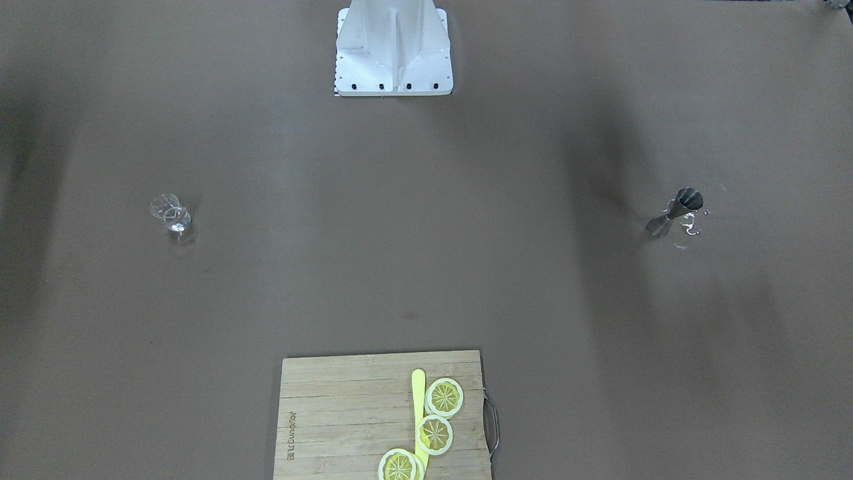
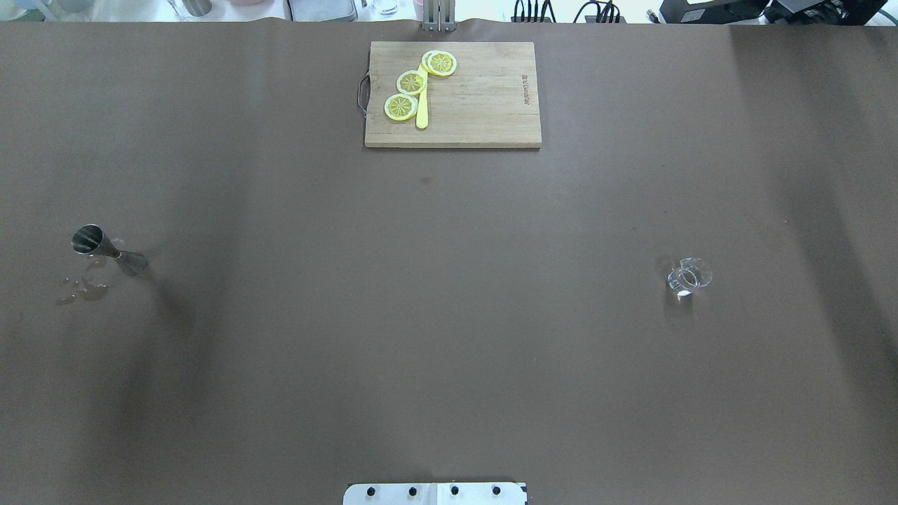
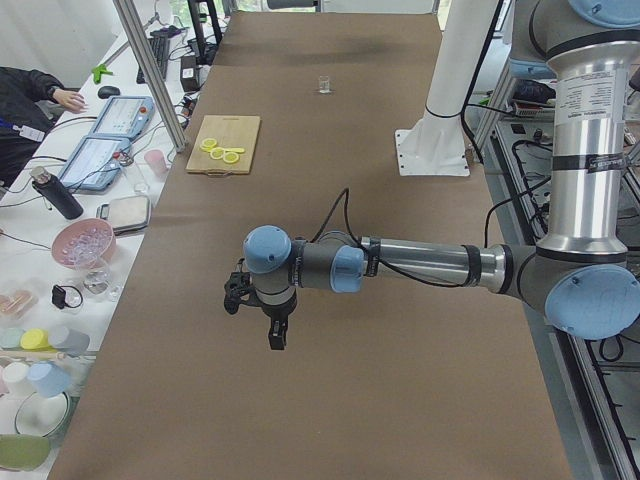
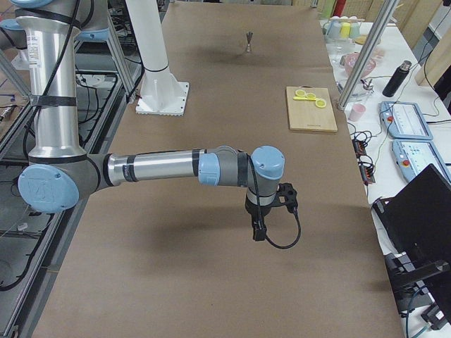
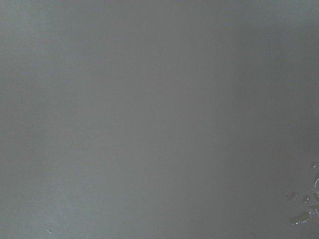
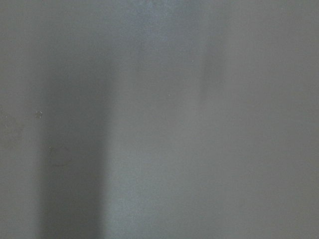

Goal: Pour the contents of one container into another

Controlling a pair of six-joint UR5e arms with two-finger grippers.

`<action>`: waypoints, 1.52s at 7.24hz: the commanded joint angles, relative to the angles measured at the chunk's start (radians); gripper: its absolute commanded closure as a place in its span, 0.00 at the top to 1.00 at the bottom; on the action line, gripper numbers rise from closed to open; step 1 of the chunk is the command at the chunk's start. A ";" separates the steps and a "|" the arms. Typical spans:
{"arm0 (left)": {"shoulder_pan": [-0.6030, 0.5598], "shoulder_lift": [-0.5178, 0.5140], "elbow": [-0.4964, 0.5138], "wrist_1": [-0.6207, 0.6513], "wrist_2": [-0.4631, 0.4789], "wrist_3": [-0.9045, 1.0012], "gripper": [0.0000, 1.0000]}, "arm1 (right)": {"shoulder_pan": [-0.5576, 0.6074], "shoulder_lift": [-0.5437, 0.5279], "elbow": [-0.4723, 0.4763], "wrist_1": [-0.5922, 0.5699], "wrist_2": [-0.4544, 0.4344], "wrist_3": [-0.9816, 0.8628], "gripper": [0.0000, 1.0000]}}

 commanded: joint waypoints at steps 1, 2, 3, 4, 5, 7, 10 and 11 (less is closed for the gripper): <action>0.001 0.000 -0.001 0.000 -0.003 0.000 0.98 | 0.000 0.001 -0.015 0.028 -0.001 0.005 1.00; -0.001 0.002 -0.001 -0.002 -0.003 0.000 0.98 | 0.000 -0.001 -0.015 0.028 0.000 0.008 1.00; -0.001 0.002 -0.004 -0.002 -0.005 0.000 0.98 | 0.000 0.001 -0.015 0.028 0.005 0.011 1.00; 0.001 -0.009 -0.004 -0.002 -0.008 0.000 0.98 | 0.000 0.004 -0.015 0.027 0.005 0.011 1.00; -0.001 -0.010 -0.009 0.001 -0.008 0.000 0.98 | 0.000 0.002 -0.018 0.027 0.006 0.011 1.00; 0.001 -0.015 0.010 0.000 -0.006 0.000 0.98 | 0.000 0.008 -0.030 0.027 0.051 0.056 1.00; 0.001 -0.020 0.051 0.000 -0.005 0.000 0.98 | 0.000 0.016 -0.030 0.027 0.082 0.216 1.00; -0.001 -0.039 0.051 -0.002 -0.005 0.001 0.98 | 0.000 0.016 -0.030 0.028 0.083 0.215 1.00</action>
